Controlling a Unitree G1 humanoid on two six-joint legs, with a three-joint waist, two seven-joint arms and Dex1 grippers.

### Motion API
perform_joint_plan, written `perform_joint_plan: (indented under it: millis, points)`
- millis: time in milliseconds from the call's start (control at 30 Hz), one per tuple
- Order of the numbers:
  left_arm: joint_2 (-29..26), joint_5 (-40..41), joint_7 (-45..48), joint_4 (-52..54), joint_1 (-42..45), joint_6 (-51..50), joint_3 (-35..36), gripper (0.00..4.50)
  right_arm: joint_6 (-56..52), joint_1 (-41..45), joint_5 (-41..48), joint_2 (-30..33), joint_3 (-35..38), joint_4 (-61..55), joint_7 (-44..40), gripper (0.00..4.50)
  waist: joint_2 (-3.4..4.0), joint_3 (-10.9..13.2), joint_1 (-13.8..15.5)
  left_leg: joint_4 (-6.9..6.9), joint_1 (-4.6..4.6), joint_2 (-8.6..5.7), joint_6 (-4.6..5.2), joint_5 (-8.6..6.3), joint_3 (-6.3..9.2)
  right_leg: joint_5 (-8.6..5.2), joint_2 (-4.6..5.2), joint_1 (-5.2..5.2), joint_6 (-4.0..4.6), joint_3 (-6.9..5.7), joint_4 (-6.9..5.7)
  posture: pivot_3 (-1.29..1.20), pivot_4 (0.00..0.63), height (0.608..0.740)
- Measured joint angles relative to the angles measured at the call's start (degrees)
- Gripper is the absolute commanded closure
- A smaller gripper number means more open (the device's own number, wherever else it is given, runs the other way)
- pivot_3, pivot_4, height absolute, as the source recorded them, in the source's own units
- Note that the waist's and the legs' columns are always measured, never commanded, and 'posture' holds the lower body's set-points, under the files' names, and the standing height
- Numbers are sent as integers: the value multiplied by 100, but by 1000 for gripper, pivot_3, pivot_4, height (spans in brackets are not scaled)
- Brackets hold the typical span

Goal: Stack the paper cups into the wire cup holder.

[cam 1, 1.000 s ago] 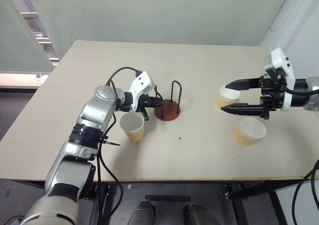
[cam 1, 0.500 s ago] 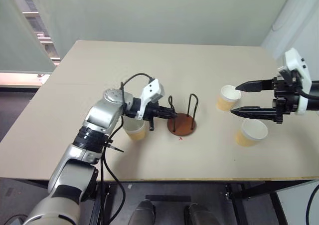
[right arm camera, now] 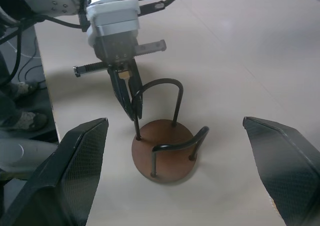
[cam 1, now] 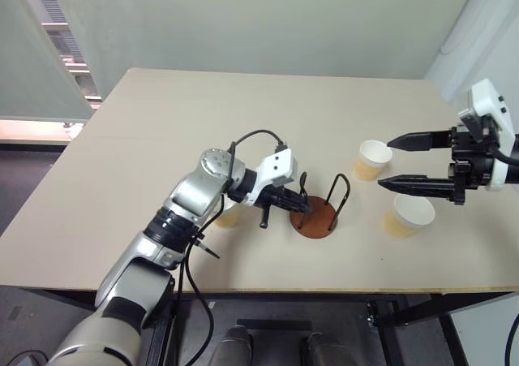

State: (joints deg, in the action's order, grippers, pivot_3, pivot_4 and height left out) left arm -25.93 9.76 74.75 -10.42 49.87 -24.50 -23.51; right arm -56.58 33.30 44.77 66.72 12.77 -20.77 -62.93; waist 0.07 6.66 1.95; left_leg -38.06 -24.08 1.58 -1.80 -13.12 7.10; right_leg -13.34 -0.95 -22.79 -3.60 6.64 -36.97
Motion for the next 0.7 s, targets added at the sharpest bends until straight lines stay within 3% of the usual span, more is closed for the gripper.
perform_joint_plan:
  millis: [167, 333, 700]
  points:
    - [-252, -460, -126, 19, -357, 68, -306, 2288, 252, 2, -217, 119, -108, 140, -68, 0, 2, 0, -6, 5, -5, 2, -1, -2, -3, -3, -1, -10, 2, 1, 0, 0, 150, 740]
    - [-579, -359, -115, 550, -376, -69, -6, 624, 765, 375, -774, 77, -787, 690, -195, 0, 3, -1, -14, 9, -7, 2, 4, -4, -4, -2, -1, -17, 2, -1, -2, 0, 150, 740]
    - [-819, 712, -538, 1324, -149, -1111, 1466, 624, 2211, 1806, -2758, -660, -2631, 2738, -770, 0, 4, -1, -23, 9, -20, 6, 22, -15, 5, 4, 6, -34, 8, -5, -3, 0, 150, 740]
